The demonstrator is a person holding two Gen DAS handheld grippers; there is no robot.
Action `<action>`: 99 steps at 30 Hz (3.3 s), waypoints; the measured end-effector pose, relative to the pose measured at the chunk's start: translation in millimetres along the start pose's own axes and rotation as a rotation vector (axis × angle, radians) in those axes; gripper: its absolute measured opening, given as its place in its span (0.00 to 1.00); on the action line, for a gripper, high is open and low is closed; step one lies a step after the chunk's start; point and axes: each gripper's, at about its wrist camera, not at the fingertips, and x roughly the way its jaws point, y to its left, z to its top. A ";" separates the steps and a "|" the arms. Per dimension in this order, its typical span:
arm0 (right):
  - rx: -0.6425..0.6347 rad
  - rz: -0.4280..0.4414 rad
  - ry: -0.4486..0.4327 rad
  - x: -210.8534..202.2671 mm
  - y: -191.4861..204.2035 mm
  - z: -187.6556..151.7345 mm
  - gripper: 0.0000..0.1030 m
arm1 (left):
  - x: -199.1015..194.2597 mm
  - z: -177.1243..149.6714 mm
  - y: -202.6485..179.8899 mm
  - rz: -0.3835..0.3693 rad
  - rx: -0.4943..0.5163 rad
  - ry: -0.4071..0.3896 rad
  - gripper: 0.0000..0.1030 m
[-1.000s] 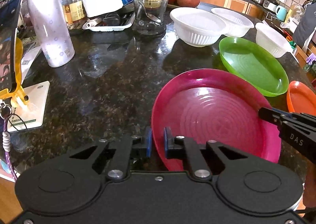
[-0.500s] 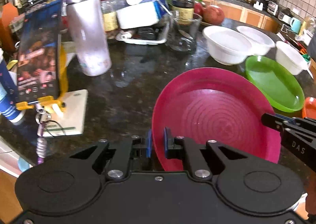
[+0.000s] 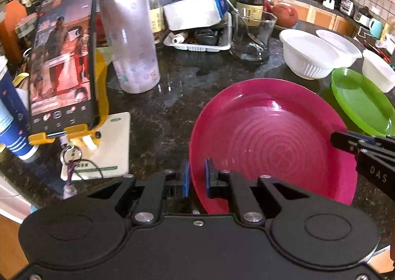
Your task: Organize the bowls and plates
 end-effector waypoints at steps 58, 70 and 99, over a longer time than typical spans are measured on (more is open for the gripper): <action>0.225 -0.332 -0.165 -136.8 -267.7 -73.9 0.29 | -23.2 -1.1 -254.3 -0.260 0.237 -0.079 0.43; 0.184 -0.197 -0.107 -113.7 -290.4 -70.7 0.29 | -15.7 -14.9 -276.6 -0.200 0.172 -0.017 0.43; 0.175 -0.178 -0.074 -97.3 -297.9 -69.5 0.24 | 5.2 -8.3 -293.5 -0.156 0.141 -0.010 0.24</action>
